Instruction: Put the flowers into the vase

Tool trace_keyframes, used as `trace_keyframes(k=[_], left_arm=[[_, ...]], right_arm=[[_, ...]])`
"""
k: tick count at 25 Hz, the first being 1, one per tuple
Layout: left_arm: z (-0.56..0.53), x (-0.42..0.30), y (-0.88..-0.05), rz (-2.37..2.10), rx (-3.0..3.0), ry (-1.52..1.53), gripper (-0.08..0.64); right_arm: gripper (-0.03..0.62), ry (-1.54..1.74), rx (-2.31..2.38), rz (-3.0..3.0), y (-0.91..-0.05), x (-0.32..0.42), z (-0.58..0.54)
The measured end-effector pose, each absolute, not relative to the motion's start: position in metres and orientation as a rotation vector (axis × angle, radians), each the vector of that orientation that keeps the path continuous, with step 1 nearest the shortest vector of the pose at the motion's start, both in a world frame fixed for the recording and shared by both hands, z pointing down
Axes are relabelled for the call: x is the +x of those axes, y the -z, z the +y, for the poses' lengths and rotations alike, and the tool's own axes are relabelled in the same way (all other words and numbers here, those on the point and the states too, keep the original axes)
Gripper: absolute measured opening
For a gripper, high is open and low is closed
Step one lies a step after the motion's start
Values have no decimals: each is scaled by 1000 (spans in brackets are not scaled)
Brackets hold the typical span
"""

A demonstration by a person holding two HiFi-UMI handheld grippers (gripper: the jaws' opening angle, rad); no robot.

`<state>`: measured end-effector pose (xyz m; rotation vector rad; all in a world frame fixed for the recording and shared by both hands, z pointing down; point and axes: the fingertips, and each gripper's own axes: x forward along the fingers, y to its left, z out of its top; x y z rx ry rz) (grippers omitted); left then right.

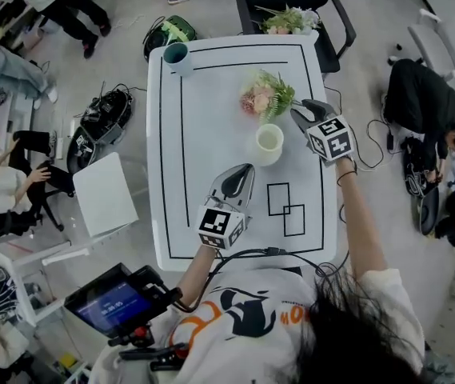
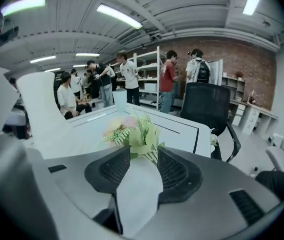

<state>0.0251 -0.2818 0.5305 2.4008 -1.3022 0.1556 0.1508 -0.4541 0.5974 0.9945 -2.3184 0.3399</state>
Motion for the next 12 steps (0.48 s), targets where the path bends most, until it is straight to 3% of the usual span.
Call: trace_keyframes(k=[4, 12], left_arm=[[-284, 24, -533, -1321, 2383, -150, 11], [-284, 16, -536, -1337, 2364, -155, 11]], right_arm=[[198, -232, 785, -2196, -625, 146, -471], [206, -158, 553, -2058, -653, 128, -487]])
